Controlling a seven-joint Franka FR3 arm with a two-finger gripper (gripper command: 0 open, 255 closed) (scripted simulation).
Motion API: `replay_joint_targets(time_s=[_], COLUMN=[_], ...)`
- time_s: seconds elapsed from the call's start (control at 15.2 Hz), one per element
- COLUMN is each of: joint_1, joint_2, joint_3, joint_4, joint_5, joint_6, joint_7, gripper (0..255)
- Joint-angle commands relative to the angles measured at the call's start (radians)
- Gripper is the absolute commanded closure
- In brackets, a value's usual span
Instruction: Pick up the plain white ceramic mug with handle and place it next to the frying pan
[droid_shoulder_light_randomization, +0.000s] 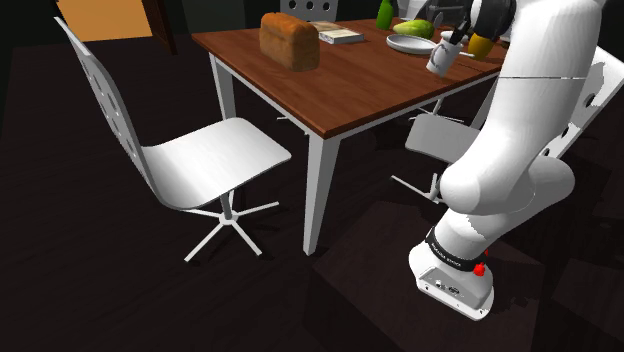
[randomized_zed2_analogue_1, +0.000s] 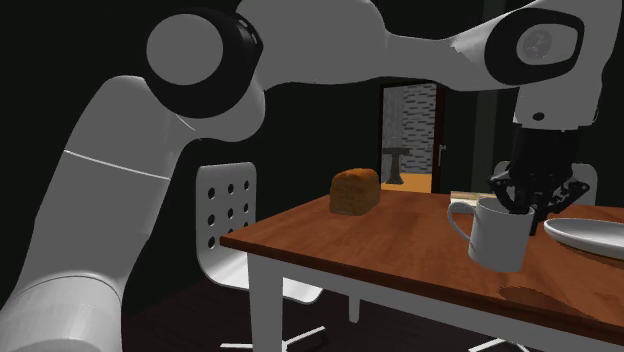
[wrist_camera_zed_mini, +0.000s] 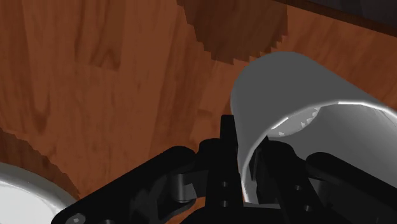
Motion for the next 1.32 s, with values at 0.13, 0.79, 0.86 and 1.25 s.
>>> replay_joint_targets(time_s=[0.13,0.79,0.86,1.25], joint_1=[0.015,0.016,0.016,-0.016], joint_2=[-0.011,-0.012,-0.012,0.004], joint_3=[0.001,0.001,0.001,-0.004], joint_4=[-0.070,-0.074,-0.074,0.048], joint_5=[-0.004,-0.004,-0.004,0.003], joint_6=[0.059,0.063,0.063,-0.045], joint_7=[-0.008,-0.009,-0.009,-0.002], gripper=[255,0,0,0])
